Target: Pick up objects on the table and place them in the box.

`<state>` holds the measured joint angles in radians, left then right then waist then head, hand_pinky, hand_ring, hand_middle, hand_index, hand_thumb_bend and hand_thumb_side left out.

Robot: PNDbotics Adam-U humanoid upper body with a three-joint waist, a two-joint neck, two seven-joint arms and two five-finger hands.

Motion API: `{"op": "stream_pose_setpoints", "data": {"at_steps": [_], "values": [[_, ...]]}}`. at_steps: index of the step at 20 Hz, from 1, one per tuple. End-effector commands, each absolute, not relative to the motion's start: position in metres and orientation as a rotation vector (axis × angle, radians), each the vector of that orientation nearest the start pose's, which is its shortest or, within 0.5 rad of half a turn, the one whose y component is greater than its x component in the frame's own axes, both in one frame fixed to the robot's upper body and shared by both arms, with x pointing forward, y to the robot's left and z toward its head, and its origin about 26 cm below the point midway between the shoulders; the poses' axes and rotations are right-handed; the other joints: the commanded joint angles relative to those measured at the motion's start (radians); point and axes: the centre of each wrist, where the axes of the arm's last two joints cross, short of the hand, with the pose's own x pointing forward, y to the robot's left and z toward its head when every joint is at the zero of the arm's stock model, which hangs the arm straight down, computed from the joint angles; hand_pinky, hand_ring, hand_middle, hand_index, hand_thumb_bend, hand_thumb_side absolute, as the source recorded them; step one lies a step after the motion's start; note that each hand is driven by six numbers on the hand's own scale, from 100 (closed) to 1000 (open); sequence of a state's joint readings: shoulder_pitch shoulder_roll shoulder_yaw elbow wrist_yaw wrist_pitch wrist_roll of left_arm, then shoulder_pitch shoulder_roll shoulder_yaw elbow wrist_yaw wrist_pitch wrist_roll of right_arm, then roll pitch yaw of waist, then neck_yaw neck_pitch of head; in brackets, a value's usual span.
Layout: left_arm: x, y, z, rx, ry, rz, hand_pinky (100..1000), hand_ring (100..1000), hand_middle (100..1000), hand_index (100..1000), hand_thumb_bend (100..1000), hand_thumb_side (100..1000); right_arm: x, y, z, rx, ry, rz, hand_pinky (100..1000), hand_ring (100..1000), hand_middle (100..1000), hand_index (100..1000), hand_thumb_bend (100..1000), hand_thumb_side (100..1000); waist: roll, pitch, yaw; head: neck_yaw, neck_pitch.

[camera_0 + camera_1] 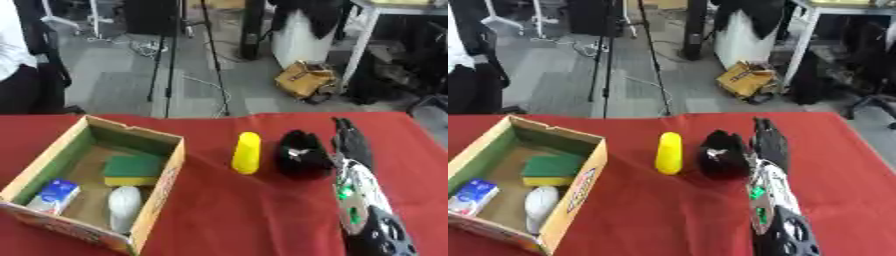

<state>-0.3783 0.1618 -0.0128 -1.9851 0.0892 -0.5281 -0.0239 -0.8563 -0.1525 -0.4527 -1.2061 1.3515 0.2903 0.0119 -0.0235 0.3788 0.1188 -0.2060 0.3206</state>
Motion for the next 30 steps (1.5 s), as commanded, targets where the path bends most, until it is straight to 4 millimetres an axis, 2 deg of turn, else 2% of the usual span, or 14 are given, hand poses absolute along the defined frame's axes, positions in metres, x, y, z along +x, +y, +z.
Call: {"op": "stream_pose_setpoints", "data": {"at_steps": [1,12,14,15,19,30], "values": [[0.3068,0.2203,0.2149,0.245,3.358,0.281,921,907,870,849,100,881,0.4521,-0.2957,0.2118,-1.410,-1.343,0.416,1000,1000,984,1000,1000,609,0.003,-0.014,0.004,-0.006,-0.017],[0.3072,0.2195,0.2169,0.254,3.349,0.287,921,908,868,848,100,881,0.4529,-0.3001,0.2108,-1.397,-1.328,0.418,1000,1000,969,1000,1000,576,0.006,0.003,0.013,-0.010,-0.025],[0.3073,0.2189,0.2175,0.259,3.346,0.288,922,908,867,848,100,882,0.4535,-0.3001,0.2107,-1.386,-1.327,0.426,987,1000,961,996,1000,557,0.006,0.006,0.015,-0.013,-0.027],[0.3073,0.2188,0.2176,0.260,3.346,0.288,922,909,867,847,100,884,0.4536,-0.3002,0.2111,-1.383,-1.327,0.425,948,1000,950,990,1000,545,0.007,0.007,0.017,-0.014,-0.028],[0.3074,0.2184,0.2180,0.267,3.344,0.289,924,909,867,847,100,881,0.4542,-0.3007,0.2124,-1.377,-1.327,0.419,922,1000,945,990,1000,539,0.006,0.010,0.023,-0.019,-0.030],[0.3076,0.2176,0.2191,0.277,3.341,0.298,926,911,868,846,100,879,0.4562,-0.3015,0.2178,-1.359,-1.363,0.401,892,1000,923,966,964,534,0.001,0.017,0.034,-0.028,-0.044]]}}
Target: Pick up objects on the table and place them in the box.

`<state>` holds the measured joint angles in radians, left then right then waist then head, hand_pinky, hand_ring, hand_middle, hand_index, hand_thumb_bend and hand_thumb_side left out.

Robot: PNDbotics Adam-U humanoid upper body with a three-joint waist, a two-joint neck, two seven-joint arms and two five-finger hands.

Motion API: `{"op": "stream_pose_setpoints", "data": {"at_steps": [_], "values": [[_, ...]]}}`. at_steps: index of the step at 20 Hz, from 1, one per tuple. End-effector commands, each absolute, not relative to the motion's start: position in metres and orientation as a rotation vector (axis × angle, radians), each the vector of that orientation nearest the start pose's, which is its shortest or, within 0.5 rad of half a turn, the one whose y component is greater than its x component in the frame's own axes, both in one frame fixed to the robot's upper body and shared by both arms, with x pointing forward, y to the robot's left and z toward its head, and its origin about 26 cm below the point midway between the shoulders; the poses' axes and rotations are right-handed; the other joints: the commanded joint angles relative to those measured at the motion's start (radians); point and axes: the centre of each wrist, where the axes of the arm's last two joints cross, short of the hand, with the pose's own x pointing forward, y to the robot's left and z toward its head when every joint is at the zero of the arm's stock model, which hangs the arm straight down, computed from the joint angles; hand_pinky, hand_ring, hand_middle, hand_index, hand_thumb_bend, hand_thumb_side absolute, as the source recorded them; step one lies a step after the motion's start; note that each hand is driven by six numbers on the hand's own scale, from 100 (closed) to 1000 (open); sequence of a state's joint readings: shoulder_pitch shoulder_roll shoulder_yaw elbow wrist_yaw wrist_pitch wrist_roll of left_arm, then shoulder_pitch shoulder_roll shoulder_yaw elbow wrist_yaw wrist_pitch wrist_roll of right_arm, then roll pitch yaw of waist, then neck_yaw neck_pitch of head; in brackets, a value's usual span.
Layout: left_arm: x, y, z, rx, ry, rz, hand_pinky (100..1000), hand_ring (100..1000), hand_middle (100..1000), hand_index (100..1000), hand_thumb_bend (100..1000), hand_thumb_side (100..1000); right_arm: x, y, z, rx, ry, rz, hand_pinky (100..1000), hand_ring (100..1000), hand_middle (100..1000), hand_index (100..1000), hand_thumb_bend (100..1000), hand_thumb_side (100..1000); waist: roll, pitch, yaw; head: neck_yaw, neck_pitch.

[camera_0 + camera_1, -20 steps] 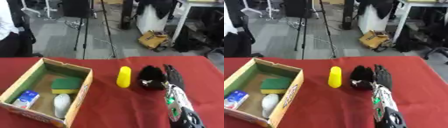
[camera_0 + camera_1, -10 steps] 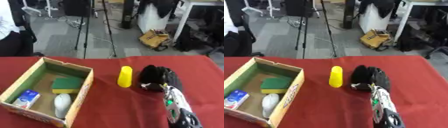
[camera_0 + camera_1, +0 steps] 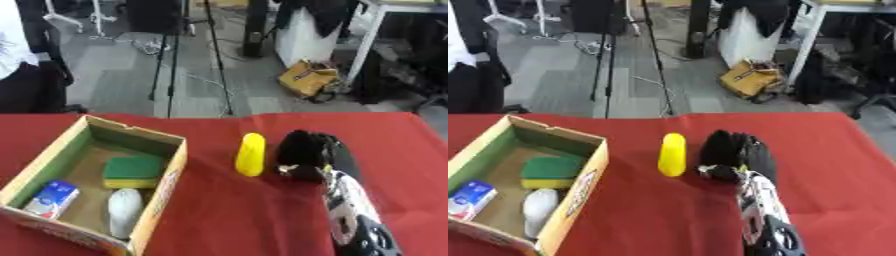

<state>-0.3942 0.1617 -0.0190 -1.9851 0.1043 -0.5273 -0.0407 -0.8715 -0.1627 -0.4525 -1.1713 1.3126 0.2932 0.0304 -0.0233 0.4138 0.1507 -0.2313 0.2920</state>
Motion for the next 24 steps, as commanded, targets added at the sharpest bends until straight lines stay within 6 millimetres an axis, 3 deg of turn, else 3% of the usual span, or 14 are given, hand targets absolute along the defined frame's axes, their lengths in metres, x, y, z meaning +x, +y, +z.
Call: {"op": "stream_pose_setpoints", "data": {"at_steps": [1,12,24], "values": [[0.3076,0.2175,0.2192,0.277,3.341,0.298,926,910,868,845,100,878,0.4566,-0.3014,0.2172,-1.358,-1.363,0.403,890,1000,920,963,958,528,0.001,-0.018,0.002,-0.003,-0.016],[0.3076,0.2180,0.2190,0.275,3.344,0.295,928,912,870,845,100,881,0.4569,-0.3034,0.2144,-1.378,-1.378,0.374,834,901,832,898,885,473,0.001,-0.016,0.003,-0.005,-0.018],[0.3074,0.2184,0.2182,0.281,3.348,0.302,930,913,872,844,100,883,0.4571,-0.3042,0.2135,-1.426,-1.410,0.341,806,859,780,839,810,507,0.002,-0.016,0.000,-0.012,-0.019]]}}
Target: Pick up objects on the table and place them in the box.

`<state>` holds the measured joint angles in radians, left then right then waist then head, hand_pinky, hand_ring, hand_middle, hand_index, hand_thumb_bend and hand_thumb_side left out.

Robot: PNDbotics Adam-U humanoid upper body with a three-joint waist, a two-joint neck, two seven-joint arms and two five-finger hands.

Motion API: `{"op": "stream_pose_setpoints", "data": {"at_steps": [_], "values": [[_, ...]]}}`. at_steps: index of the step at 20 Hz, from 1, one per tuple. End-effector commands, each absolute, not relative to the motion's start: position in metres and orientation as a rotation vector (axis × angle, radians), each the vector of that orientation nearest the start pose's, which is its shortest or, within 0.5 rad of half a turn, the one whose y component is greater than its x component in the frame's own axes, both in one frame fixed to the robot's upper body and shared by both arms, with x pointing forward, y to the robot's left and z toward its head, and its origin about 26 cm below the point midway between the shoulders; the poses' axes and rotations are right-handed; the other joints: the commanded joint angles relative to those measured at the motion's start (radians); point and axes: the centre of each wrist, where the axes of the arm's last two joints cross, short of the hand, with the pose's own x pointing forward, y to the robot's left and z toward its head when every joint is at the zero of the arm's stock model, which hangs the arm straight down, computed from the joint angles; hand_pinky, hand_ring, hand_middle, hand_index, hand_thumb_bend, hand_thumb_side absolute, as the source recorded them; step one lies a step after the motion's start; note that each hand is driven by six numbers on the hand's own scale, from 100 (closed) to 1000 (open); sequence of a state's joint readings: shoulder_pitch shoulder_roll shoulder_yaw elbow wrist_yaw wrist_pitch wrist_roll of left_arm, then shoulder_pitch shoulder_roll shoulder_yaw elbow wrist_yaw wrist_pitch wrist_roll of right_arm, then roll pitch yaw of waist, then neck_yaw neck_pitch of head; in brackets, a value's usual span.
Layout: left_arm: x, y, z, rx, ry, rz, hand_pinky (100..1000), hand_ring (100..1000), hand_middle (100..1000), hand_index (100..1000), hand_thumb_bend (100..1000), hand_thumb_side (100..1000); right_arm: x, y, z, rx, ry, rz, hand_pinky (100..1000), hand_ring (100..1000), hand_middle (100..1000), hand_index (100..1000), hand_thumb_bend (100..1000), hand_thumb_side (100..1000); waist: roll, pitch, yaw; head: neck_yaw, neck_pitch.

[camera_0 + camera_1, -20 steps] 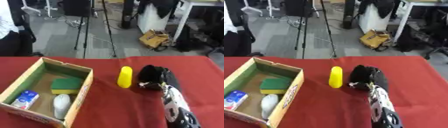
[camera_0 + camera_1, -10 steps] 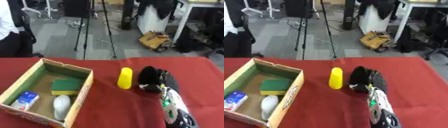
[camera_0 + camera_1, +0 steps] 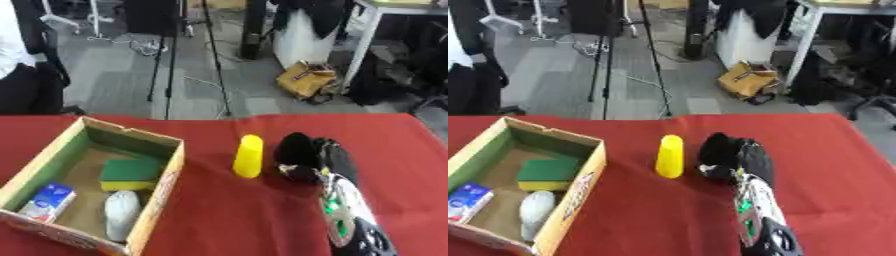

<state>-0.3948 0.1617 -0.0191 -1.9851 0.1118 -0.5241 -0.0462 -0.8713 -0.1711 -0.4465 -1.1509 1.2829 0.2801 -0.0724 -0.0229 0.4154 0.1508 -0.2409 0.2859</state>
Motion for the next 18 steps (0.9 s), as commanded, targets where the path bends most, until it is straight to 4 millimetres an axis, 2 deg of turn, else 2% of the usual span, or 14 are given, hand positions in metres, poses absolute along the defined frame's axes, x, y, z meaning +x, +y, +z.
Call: {"op": "stream_pose_setpoints", "data": {"at_steps": [1,5,6,11,12,13,14,17,18], "values": [[0.3075,0.2182,0.2183,0.282,3.347,0.302,930,913,872,844,100,883,0.4572,-0.3042,0.2134,-1.429,-1.412,0.338,806,859,780,839,810,507,0.001,-0.018,0.000,-0.003,-0.013],[0.3074,0.2183,0.2180,0.284,3.349,0.301,929,913,872,843,100,884,0.4576,-0.3048,0.2115,-1.436,-1.414,0.332,790,829,760,817,796,475,0.001,-0.018,0.000,-0.004,-0.018],[0.3074,0.2183,0.2181,0.284,3.348,0.301,928,912,871,841,100,884,0.4577,-0.3049,0.2108,-1.439,-1.415,0.333,773,801,744,809,784,434,0.001,-0.018,0.000,-0.004,-0.018],[0.3075,0.2180,0.2184,0.290,3.348,0.301,927,910,868,834,100,884,0.4581,-0.3052,0.2061,-1.462,-1.418,0.332,731,767,715,792,758,407,0.000,-0.017,0.001,-0.004,-0.019],[0.3075,0.2180,0.2184,0.291,3.348,0.301,926,911,867,831,100,884,0.4581,-0.3053,0.2059,-1.468,-1.421,0.329,680,731,678,777,742,399,0.000,-0.017,0.001,-0.004,-0.019],[0.3075,0.2180,0.2182,0.292,3.349,0.302,926,911,867,831,100,884,0.4580,-0.3055,0.2062,-1.477,-1.427,0.322,680,731,678,777,742,399,0.000,-0.016,0.002,-0.004,-0.020],[0.3075,0.2180,0.2182,0.293,3.349,0.302,926,910,867,829,100,883,0.4579,-0.3058,0.2059,-1.484,-1.432,0.316,633,703,662,762,740,389,0.000,-0.016,0.002,-0.004,-0.021],[0.3075,0.2181,0.2186,0.295,3.346,0.300,926,910,867,828,100,883,0.4581,-0.3069,0.2042,-1.500,-1.439,0.303,603,682,647,746,736,385,0.000,-0.015,0.003,-0.004,-0.021],[0.3076,0.2182,0.2187,0.295,3.346,0.299,927,911,868,828,100,882,0.4581,-0.3073,0.2036,-1.504,-1.441,0.298,552,645,612,727,725,383,0.000,-0.015,0.004,-0.004,-0.021]]}}
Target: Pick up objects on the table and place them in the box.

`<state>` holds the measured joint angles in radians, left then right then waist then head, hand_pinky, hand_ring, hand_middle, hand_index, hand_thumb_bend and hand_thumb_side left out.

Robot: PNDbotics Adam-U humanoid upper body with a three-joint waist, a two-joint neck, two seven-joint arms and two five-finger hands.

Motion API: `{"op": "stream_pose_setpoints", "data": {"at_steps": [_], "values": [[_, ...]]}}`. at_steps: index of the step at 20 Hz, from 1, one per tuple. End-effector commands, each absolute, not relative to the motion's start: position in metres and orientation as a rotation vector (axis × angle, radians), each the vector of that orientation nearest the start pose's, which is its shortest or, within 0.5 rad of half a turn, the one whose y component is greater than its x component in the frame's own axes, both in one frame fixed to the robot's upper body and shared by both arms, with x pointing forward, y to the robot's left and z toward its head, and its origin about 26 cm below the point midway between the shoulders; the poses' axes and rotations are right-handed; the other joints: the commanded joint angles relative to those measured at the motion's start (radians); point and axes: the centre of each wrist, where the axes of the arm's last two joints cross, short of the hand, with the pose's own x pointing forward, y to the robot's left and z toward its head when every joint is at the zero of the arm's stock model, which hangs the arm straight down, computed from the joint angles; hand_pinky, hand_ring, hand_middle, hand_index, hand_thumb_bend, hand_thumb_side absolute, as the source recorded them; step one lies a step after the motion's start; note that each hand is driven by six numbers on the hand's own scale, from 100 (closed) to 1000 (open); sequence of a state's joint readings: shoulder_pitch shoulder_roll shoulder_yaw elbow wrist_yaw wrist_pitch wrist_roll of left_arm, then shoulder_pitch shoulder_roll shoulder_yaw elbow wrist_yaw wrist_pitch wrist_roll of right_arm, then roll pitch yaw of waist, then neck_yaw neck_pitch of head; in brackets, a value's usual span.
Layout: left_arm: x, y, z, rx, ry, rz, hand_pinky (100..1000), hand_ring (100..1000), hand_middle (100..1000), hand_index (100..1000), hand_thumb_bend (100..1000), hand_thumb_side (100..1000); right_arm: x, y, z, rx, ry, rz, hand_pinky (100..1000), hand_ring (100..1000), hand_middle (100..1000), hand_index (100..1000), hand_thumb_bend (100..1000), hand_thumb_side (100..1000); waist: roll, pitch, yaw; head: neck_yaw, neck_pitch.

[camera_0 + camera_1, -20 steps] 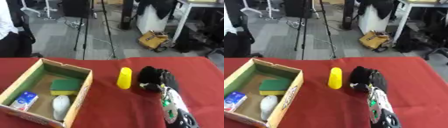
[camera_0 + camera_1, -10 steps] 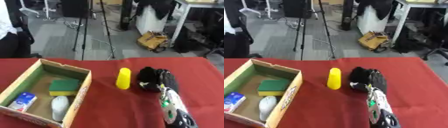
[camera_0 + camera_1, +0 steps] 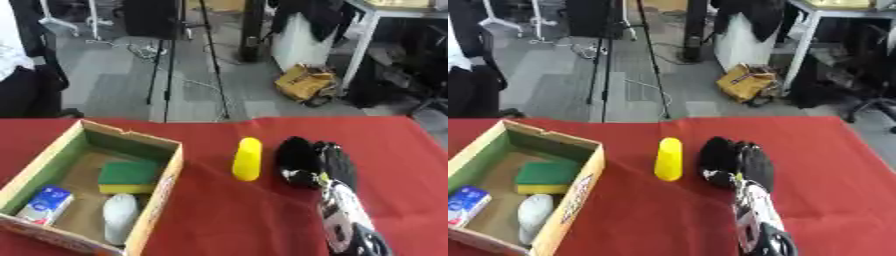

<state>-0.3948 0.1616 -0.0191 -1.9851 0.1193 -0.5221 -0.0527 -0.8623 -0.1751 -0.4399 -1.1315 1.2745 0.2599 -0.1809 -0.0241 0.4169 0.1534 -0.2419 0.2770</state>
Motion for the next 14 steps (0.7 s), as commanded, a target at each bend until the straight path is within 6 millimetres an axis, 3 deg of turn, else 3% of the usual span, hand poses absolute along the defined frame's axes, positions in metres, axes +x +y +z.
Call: {"op": "stream_pose_setpoints", "data": {"at_steps": [1,14], "values": [[0.3075,0.2181,0.2187,0.296,3.346,0.300,927,911,868,828,100,882,0.4580,-0.3079,0.2033,-1.508,-1.443,0.291,552,645,612,727,725,383,0.002,-0.016,0.002,-0.002,-0.011],[0.3076,0.2178,0.2191,0.300,3.346,0.303,929,912,869,825,100,880,0.4570,-0.3101,0.2044,-1.535,-1.486,0.222,455,530,471,636,689,378,0.001,-0.013,0.003,-0.002,-0.006]]}}
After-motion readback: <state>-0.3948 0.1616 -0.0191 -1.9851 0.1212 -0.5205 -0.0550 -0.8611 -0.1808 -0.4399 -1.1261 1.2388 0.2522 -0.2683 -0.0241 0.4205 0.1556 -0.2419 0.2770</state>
